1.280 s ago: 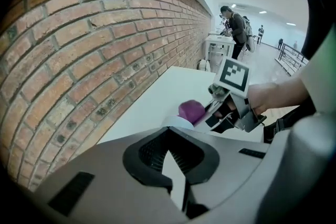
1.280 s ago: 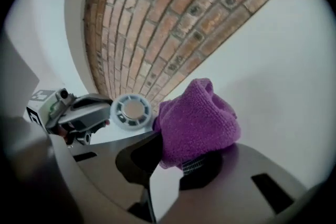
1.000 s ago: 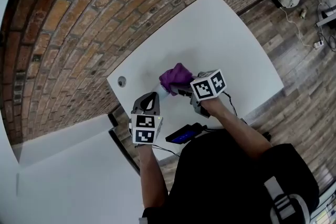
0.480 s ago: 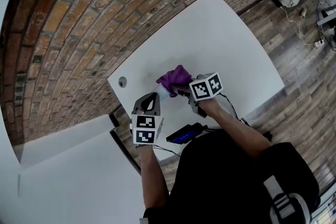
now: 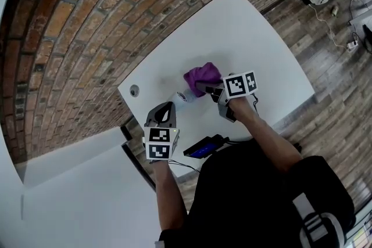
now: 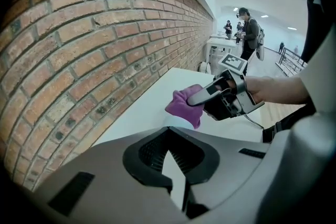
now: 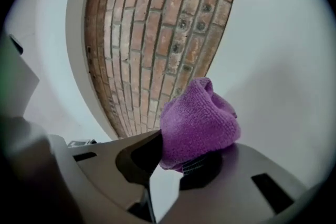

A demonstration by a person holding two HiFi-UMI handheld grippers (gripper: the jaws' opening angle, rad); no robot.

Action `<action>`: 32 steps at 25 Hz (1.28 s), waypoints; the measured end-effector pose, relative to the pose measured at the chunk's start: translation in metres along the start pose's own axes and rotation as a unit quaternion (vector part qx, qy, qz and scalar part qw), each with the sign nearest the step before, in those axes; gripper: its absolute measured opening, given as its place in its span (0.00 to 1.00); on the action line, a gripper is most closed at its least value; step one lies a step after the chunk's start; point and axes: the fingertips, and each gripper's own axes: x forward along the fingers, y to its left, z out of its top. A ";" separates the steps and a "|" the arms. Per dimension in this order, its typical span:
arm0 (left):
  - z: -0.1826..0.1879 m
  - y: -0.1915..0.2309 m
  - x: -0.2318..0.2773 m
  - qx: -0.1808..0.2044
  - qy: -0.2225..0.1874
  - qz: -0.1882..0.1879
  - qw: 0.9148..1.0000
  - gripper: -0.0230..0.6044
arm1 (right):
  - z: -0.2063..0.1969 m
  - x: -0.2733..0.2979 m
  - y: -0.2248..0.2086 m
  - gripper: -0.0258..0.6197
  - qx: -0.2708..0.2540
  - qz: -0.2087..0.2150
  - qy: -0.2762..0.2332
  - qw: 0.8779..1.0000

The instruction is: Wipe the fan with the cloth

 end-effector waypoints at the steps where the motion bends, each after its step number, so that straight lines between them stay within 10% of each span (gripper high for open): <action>1: 0.000 0.000 0.000 0.001 0.000 0.000 1.000 0.04 | 0.001 0.002 0.011 0.14 -0.009 0.016 0.004 1.000; 6: 0.000 -0.002 0.000 0.003 0.001 0.001 1.000 0.04 | -0.026 0.026 0.039 0.14 -0.060 0.046 0.055 0.996; 11: -0.001 -0.001 0.000 0.002 -0.004 0.004 1.000 0.04 | -0.047 0.028 -0.010 0.14 0.000 -0.017 0.074 0.997; 17: 0.002 -0.002 0.000 -0.012 -0.013 -0.001 1.000 0.04 | -0.035 0.019 0.003 0.14 0.079 0.055 0.033 0.995; 32: 0.002 0.002 0.002 0.001 -0.016 0.015 1.000 0.04 | -0.071 0.047 -0.035 0.14 0.015 -0.044 0.127 0.991</action>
